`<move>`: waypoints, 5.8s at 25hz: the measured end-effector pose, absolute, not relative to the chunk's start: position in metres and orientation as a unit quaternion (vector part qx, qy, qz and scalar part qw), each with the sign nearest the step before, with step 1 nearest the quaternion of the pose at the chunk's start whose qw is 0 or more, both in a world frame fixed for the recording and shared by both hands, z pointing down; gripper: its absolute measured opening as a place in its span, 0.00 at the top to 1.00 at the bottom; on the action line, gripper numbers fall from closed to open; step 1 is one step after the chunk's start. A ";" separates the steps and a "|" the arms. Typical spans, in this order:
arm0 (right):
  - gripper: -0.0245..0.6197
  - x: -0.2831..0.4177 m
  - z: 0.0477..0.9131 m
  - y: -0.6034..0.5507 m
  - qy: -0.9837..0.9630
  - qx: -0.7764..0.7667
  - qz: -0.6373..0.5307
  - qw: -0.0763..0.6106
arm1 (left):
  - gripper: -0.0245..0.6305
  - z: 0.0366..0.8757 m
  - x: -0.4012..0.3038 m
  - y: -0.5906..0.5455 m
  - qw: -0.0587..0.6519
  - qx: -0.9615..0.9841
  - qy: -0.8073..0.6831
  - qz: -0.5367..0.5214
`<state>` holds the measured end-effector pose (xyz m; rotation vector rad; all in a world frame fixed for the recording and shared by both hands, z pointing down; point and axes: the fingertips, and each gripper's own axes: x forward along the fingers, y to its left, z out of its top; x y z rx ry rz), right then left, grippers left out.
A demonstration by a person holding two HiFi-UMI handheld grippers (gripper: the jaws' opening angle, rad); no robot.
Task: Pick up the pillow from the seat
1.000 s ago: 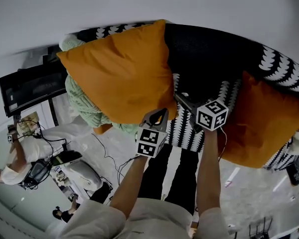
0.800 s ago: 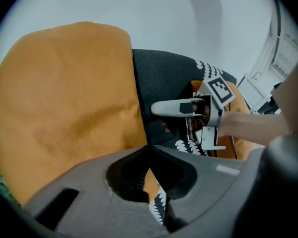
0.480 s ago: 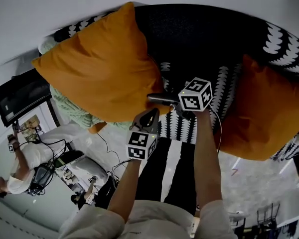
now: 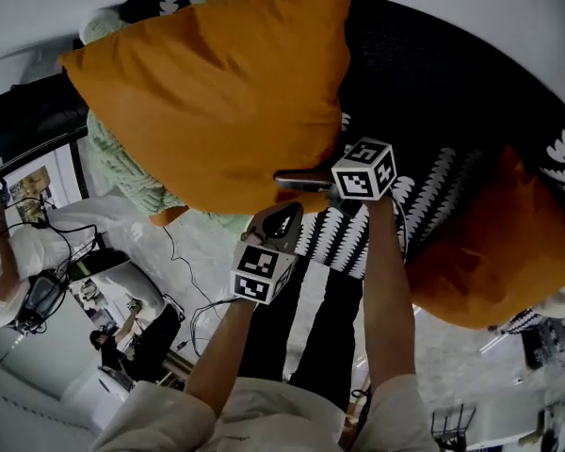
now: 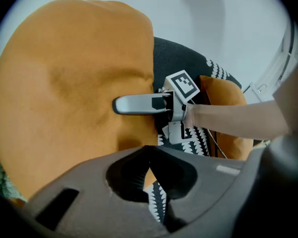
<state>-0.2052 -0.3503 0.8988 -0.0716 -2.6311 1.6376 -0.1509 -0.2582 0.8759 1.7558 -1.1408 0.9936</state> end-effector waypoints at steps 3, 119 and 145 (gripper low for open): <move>0.13 -0.211 0.906 -0.358 -0.850 -0.003 0.525 0.026 | 0.95 0.874 -0.161 -0.252 0.406 0.689 -0.462 0.383; 0.63 0.055 0.457 0.146 -0.690 0.663 0.288 0.028 | 0.95 0.442 -0.040 0.134 0.190 0.905 -0.328 0.194; 0.63 0.024 0.478 0.184 -0.713 0.638 0.269 0.111 | 0.95 0.436 -0.070 0.169 0.169 0.895 -0.366 0.192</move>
